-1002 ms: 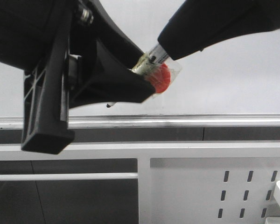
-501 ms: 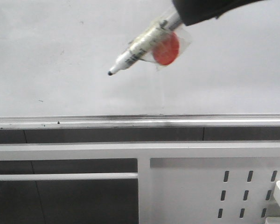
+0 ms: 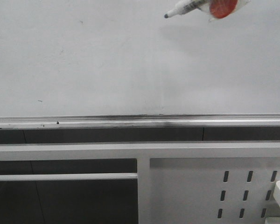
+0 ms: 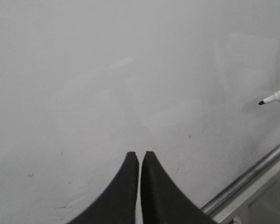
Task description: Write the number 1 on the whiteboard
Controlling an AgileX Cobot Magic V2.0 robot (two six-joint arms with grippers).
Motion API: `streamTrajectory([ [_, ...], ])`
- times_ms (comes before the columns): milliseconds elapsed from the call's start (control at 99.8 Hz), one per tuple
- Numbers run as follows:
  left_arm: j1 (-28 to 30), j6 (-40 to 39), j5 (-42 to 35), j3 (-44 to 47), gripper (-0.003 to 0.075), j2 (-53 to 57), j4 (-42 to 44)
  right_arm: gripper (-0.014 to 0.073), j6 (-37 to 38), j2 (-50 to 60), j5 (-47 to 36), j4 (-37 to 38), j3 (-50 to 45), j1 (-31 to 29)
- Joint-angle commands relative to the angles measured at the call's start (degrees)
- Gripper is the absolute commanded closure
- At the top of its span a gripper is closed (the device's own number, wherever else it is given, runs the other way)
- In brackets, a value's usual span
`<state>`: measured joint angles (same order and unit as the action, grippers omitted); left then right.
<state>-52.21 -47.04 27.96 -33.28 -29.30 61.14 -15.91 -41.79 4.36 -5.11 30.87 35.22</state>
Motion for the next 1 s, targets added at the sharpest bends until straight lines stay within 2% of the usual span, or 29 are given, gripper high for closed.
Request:
streamTrajectory([
  [0,-0.3,-16.0,-1.6,0.4,0.074,-0.6,13.9,0.0663,0.1,0.1,-7.6,-0.3,1.6,-0.8],
  [70,-0.3,-26.3,-0.7,2.2,0.074,-0.7,21.9,0.0663,0.1,0.1,-8.7,-0.3,1.9,-0.8],
  [110,-0.3,-28.5,0.1,3.0,0.074,-0.8,23.5,0.0663,0.1,0.1,-9.5,-0.3,1.9,-0.8],
  [271,-0.3,-28.5,1.6,3.5,0.074,-0.8,23.5,0.0663,-0.3,-0.6,-10.6,0.0,1.9,-1.6],
  [461,-0.3,-28.5,1.7,3.5,0.074,-0.8,23.5,0.0663,-0.4,-8.4,-9.7,-0.3,1.9,-5.8],
  [631,-0.3,-28.5,1.7,3.5,0.074,-0.8,23.5,0.0663,-0.4,-16.3,-8.9,-2.6,1.8,-4.7],
  [751,-0.3,-28.5,1.6,3.5,0.074,-0.8,23.5,0.0663,-0.4,-16.5,-9.0,-2.6,1.8,-3.2],
  [842,-0.3,-28.5,-1.5,3.5,0.074,-0.8,23.5,0.0664,-0.7,-13.3,-6.7,-2.0,1.9,0.4],
  [992,-0.3,-27.6,-14.5,3.5,0.0739,-1.8,23.5,0.0666,-0.9,-9.0,3.9,1.7,1.9,7.6],
])
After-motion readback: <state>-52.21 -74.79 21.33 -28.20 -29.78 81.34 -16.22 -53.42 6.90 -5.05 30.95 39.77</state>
